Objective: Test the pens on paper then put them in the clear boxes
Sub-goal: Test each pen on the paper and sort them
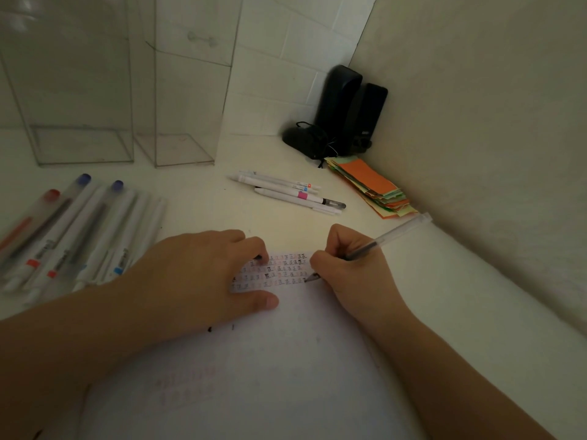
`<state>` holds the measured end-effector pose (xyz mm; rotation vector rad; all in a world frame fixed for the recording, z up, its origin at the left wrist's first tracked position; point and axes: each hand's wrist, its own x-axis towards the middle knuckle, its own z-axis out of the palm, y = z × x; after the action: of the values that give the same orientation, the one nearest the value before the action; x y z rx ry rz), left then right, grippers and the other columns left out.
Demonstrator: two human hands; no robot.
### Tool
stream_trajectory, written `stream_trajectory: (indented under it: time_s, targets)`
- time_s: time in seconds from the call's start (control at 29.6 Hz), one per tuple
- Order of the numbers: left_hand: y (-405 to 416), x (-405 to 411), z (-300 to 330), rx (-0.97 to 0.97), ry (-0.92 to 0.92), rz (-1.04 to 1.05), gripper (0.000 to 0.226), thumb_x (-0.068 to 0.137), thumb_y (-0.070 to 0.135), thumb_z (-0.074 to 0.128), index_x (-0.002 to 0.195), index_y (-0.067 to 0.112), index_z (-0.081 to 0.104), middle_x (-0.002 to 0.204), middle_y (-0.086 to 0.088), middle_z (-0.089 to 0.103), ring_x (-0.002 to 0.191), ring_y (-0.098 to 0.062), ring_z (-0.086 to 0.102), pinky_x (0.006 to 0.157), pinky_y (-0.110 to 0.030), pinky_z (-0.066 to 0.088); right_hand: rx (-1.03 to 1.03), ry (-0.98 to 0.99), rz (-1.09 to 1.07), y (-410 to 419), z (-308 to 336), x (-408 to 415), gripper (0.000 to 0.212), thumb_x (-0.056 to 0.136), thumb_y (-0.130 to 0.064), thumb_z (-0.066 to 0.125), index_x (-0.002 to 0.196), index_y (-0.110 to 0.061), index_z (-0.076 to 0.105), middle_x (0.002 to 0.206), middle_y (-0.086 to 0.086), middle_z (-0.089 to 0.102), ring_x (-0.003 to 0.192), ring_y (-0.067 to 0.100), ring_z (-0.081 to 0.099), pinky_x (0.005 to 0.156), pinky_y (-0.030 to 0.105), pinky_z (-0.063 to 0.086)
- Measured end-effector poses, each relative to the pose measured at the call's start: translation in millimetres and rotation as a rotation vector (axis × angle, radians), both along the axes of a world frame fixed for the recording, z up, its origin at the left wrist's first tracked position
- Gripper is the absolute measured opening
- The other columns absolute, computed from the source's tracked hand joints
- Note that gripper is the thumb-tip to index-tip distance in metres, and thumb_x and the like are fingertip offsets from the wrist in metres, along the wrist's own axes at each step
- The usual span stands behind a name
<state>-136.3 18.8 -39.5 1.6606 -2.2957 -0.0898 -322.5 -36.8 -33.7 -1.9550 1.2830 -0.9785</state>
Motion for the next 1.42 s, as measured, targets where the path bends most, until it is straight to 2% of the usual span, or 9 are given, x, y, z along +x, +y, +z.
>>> stream_trajectory:
  time_s: [0.3, 0.47, 0.57, 0.68, 0.81, 0.91, 1.18, 1.32, 1.42]
  targets:
    - [1, 1, -2, -0.043, 0.015, -0.024, 0.078, 0.05, 0.081, 0.001, 0.115, 0.049, 0.03, 0.091, 0.024, 0.04, 0.083, 0.003, 0.045, 0.062, -0.01, 0.032, 0.001, 0.005, -0.03, 0, 0, -1, 0.031, 0.076, 0.001, 0.057, 0.055, -0.01, 0.038, 0.05, 0.007, 0.036, 0.045, 0.006, 0.034, 0.045, 0.014, 0.032]
    - [2, 1, -3, -0.101, 0.064, -0.061, 0.07, 0.06, 0.076, -0.002, 0.116, 0.048, 0.028, 0.086, 0.027, 0.035, 0.081, 0.002, 0.042, 0.059, -0.008, 0.029, 0.207, -0.421, -0.065, -1, 4, -13, 0.024, 0.082, -0.008, 0.063, 0.064, -0.017, 0.049, 0.048, -0.002, 0.053, 0.044, 0.009, 0.038, 0.043, 0.019, 0.032]
    - [2, 1, -1, -0.141, 0.234, -0.046, 0.058, 0.073, 0.058, 0.003, 0.117, 0.04, 0.035, 0.1, 0.023, 0.046, 0.087, 0.0, 0.047, 0.064, -0.009, 0.032, 0.185, -0.446, 0.026, 6, 9, -12, 0.02, 0.073, -0.016, 0.074, 0.064, -0.018, 0.055, 0.056, 0.002, 0.06, 0.046, 0.009, 0.041, 0.044, 0.018, 0.035]
    - [3, -4, 2, -0.155, 0.391, -0.013, 0.03, 0.09, 0.037, 0.019, 0.112, 0.032, 0.038, 0.088, 0.014, 0.051, 0.078, -0.006, 0.049, 0.066, -0.017, 0.039, 0.217, -0.503, 0.209, 13, 12, -9, 0.021, 0.059, -0.02, 0.081, 0.058, -0.024, 0.06, 0.049, 0.0, 0.057, 0.043, 0.009, 0.044, 0.042, 0.017, 0.036]
    - [1, -5, 7, -0.073, 0.475, -0.034, 0.01, 0.094, 0.023, 0.031, 0.099, 0.032, 0.032, 0.09, 0.019, 0.052, 0.075, 0.002, 0.051, 0.065, -0.011, 0.039, 0.297, -0.565, 0.453, 19, 9, -8, 0.026, 0.061, -0.039, 0.079, 0.075, -0.019, 0.07, 0.066, 0.006, 0.067, 0.056, 0.012, 0.056, 0.052, 0.019, 0.046]
    - [2, -5, 9, -0.025, 0.489, -0.081, 0.017, 0.094, 0.023, 0.036, 0.087, 0.037, 0.031, 0.092, 0.024, 0.054, 0.079, 0.016, 0.047, 0.067, -0.006, 0.036, 0.322, -0.599, 0.484, 21, 9, -7, 0.036, 0.069, -0.047, 0.069, 0.083, -0.014, 0.07, 0.073, 0.009, 0.067, 0.062, 0.015, 0.058, 0.056, 0.022, 0.047]
    - [4, -7, 8, -0.02, 0.451, -0.073, 0.008, 0.094, 0.033, 0.036, 0.1, 0.033, 0.031, 0.11, 0.012, 0.057, 0.098, -0.005, 0.053, 0.083, -0.02, 0.043, 0.322, -0.573, 0.447, 22, 9, -6, 0.026, 0.076, -0.03, 0.051, 0.078, -0.013, 0.071, 0.069, 0.01, 0.066, 0.058, 0.015, 0.057, 0.052, 0.022, 0.047]
    - [0, -7, -4, -0.138, 0.366, -0.161, 0.019, 0.084, 0.053, 0.025, 0.096, 0.04, 0.031, 0.097, 0.009, 0.06, 0.083, -0.009, 0.057, 0.072, -0.024, 0.049, 0.259, -0.441, 0.391, 23, 9, -4, 0.027, 0.082, -0.02, 0.046, 0.071, -0.017, 0.07, 0.061, 0.002, 0.063, 0.054, 0.012, 0.052, 0.051, 0.019, 0.043]
    - [-2, -12, -8, -0.233, 0.28, -0.227, 0.026, 0.089, 0.047, 0.026, 0.104, 0.029, 0.037, 0.081, 0.004, 0.065, 0.068, -0.009, 0.062, 0.055, -0.027, 0.053, 0.237, -0.408, 0.399, 27, 11, 1, 0.026, 0.083, -0.018, 0.045, 0.068, -0.018, 0.066, 0.059, -0.004, 0.06, 0.049, 0.011, 0.045, 0.048, 0.017, 0.037]
